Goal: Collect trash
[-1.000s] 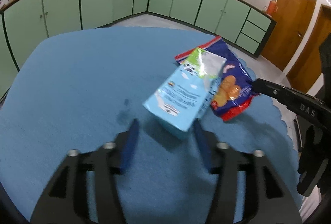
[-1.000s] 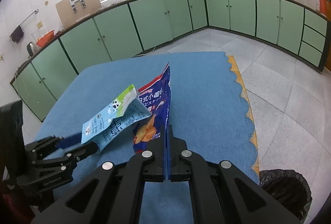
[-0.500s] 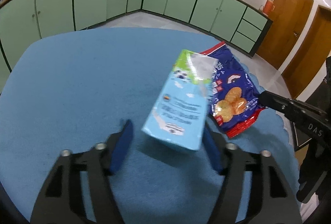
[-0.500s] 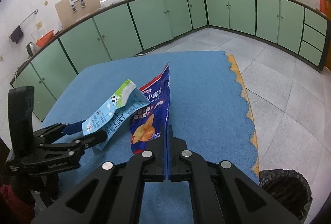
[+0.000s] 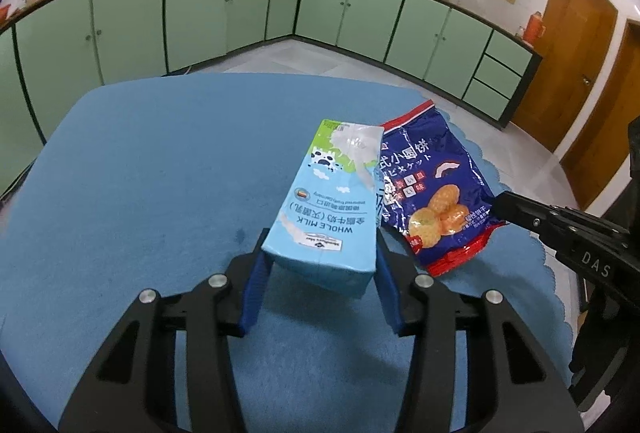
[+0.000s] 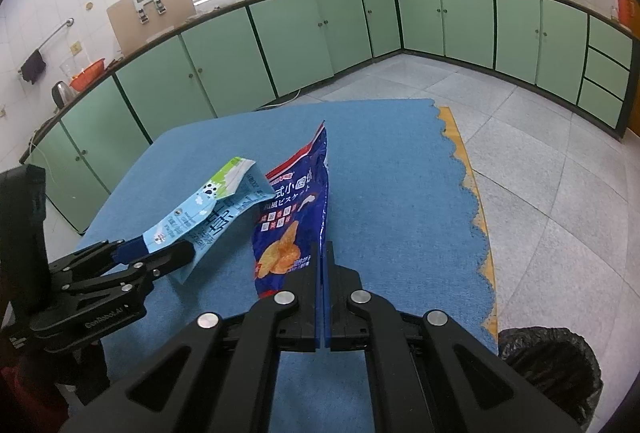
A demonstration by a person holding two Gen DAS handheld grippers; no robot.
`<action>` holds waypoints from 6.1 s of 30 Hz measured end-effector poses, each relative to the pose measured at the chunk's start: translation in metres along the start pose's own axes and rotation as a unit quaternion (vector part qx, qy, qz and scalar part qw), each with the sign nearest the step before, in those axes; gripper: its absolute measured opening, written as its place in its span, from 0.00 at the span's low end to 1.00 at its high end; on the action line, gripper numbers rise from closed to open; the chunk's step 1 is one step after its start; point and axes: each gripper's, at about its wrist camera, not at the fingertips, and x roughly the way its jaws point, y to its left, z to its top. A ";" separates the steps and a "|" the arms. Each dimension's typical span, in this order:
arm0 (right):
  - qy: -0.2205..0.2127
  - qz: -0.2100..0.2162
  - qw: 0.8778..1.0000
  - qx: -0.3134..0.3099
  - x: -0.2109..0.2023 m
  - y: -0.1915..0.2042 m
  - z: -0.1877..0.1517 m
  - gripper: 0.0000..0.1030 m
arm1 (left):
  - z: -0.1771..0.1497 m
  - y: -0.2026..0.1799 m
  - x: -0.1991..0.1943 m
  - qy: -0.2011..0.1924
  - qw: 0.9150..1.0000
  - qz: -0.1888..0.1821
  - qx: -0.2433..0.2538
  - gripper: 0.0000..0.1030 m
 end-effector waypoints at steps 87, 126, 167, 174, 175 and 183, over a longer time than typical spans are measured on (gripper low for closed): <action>-0.038 -0.214 0.955 0.202 -0.253 -0.243 -0.192 0.01 | -0.112 -0.344 -0.010 0.030 0.970 -0.158 0.181 0.43; -0.169 -0.174 0.963 0.115 -0.374 -0.140 -0.129 0.94 | -0.060 -0.289 -0.164 -0.068 0.977 -0.133 0.152 0.92; -0.177 -0.149 0.970 0.068 -0.375 -0.095 -0.127 0.94 | -0.062 -0.258 -0.212 -0.125 0.977 -0.104 0.138 0.92; -0.177 -0.149 0.970 0.068 -0.373 -0.094 -0.127 0.94 | -0.062 -0.255 -0.213 -0.127 0.977 -0.102 0.140 0.92; -0.177 -0.149 0.970 0.068 -0.373 -0.094 -0.127 0.94 | -0.062 -0.255 -0.213 -0.127 0.977 -0.102 0.140 0.92; -0.177 -0.149 0.970 0.068 -0.373 -0.094 -0.127 0.94 | -0.061 -0.255 -0.213 -0.128 0.977 -0.101 0.140 0.92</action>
